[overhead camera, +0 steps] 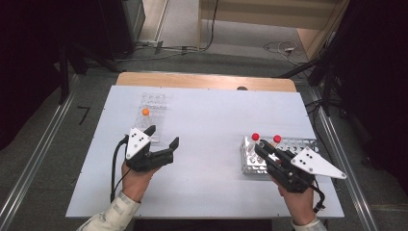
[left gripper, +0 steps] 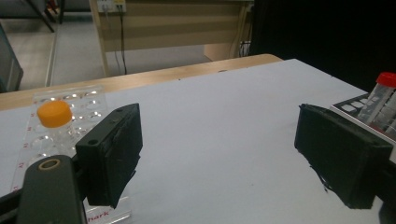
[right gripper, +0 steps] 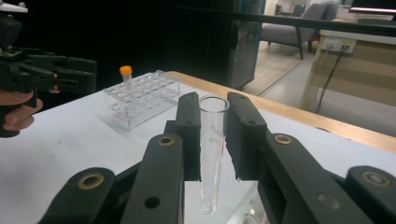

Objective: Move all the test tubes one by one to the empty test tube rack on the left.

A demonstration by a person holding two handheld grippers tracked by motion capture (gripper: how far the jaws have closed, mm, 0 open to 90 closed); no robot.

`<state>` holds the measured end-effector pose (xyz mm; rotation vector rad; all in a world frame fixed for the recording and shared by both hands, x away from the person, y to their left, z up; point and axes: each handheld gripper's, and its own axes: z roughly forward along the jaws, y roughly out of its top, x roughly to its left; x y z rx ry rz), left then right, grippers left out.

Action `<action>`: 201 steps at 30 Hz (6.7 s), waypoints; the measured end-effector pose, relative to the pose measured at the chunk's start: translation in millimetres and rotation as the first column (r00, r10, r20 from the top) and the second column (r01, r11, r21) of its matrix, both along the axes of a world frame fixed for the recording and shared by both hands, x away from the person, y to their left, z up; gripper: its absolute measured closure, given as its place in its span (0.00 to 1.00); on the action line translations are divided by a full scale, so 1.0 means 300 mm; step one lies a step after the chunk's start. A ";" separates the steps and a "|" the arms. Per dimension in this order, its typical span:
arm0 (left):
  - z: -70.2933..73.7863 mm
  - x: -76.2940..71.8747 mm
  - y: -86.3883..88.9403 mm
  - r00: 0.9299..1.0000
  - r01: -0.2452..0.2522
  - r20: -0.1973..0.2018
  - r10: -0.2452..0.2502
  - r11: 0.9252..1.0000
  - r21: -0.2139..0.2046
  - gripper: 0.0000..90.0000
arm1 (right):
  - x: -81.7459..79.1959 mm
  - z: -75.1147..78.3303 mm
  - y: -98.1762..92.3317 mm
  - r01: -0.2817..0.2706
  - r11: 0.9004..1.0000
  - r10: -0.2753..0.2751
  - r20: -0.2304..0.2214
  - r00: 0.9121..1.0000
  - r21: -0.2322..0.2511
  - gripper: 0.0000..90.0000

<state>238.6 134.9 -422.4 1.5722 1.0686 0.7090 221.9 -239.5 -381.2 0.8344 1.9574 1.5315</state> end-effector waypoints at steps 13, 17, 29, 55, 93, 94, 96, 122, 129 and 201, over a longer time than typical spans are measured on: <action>-0.019 -0.015 -0.064 0.997 0.070 -0.011 -0.070 0.997 0.025 0.17 | 0.039 -0.072 0.138 -0.079 0.996 0.077 -0.050 0.996 -0.033 0.82; -0.025 -0.019 -0.084 0.996 0.089 -0.010 -0.088 0.995 0.033 0.18 | 0.059 -0.087 0.170 -0.092 0.995 0.090 -0.058 0.994 -0.041 0.81; -0.047 -0.027 -0.161 0.986 0.167 -0.009 -0.167 0.984 0.053 0.23 | 0.100 -0.109 0.266 -0.132 0.990 0.127 -0.088 0.988 -0.048 0.81; -0.069 -0.047 -0.222 0.962 0.270 0.023 -0.273 0.958 0.094 0.73 | 0.108 -0.125 0.396 -0.212 0.977 0.207 -0.109 0.972 -0.039 0.81; 0.006 0.056 -0.056 0.998 0.064 -0.003 -0.064 0.998 0.016 0.84 | 0.053 -0.094 0.204 -0.190 0.981 0.188 -0.089 0.978 -0.021 0.52; 0.016 0.062 -0.047 0.999 0.050 0.003 -0.050 0.999 0.016 0.85 | 0.047 -0.095 0.190 -0.186 0.982 0.183 -0.088 0.979 -0.022 0.52; 0.035 0.076 -0.030 1.000 0.022 0.019 -0.023 0.999 0.023 0.84 | 0.036 -0.096 0.164 -0.174 0.984 0.171 -0.082 0.982 -0.028 0.52; -0.001 0.266 0.110 0.975 -0.224 0.020 0.223 0.973 0.053 0.84 | 0.003 -0.107 0.052 -0.116 0.993 0.114 -0.071 0.991 -0.026 0.53; -0.029 0.293 0.107 0.970 -0.242 0.013 0.242 0.967 0.075 0.84 | 0.002 -0.108 0.046 -0.114 0.993 0.112 -0.074 0.991 -0.021 0.53; -0.015 0.116 0.035 0.995 -0.100 -0.025 0.100 0.995 0.015 0.28 | 0.031 -0.215 -0.059 0.024 0.998 -0.027 -0.070 0.997 -0.052 0.52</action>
